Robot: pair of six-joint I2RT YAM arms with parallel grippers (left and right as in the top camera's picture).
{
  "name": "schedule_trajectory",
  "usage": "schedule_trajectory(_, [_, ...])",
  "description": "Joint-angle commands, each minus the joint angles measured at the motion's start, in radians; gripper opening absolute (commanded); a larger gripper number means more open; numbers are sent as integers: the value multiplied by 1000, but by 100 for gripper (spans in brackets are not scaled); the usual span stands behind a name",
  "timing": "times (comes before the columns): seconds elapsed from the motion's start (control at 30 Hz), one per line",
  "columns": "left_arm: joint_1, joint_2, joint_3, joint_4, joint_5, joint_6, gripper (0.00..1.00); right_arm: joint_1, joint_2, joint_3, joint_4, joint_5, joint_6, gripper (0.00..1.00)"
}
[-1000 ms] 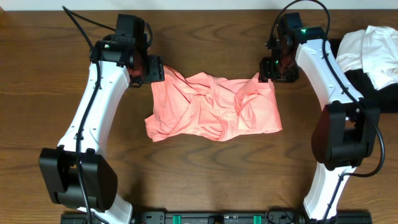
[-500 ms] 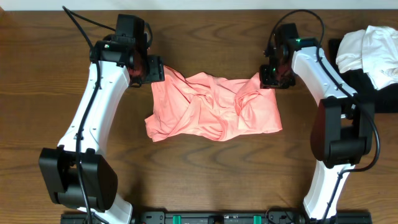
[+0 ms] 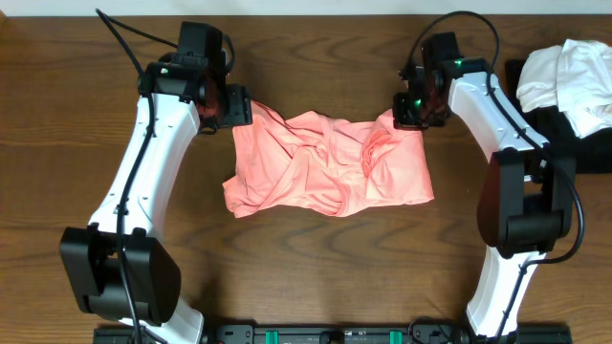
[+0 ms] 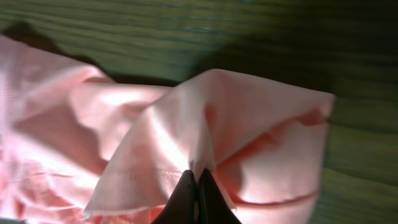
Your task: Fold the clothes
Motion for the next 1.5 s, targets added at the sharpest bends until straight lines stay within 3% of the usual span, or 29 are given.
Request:
schedule_trajectory(0.0, [5, 6, -9, 2, -37, 6, 72, 29, 6, 48, 10, -90, -14, 1])
schedule_trajectory(0.17, [5, 6, -8, 4, -36, 5, 72, 102, 6, 57, 71, -116, -14, 1])
schedule_trajectory(0.23, [5, 6, -9, 4, -36, 5, 72, 130, 6, 56, 102, -116, -10, 6])
schedule_trajectory(0.37, [5, 6, -9, 4, -36, 5, 72, 183, 6, 56, 163, -114, -10, 56])
schedule_trajectory(0.5, [5, 6, -9, 3, -36, 5, 72, 199, 6, 57, 173, -111, 4, 74])
schedule_trajectory(0.93, [6, 6, -9, -7, -34, -19, 72, 97, -51, 57, 9, -32, 18, 72])
schedule_trajectory(1.23, [23, 6, -38, -56, 206, -20, 72, -33, -154, 57, -53, -33, -50, 87])
schedule_trajectory(1.47, [54, 6, -228, 98, 397, -20, 72, -69, -209, 57, -114, -32, -154, 89])
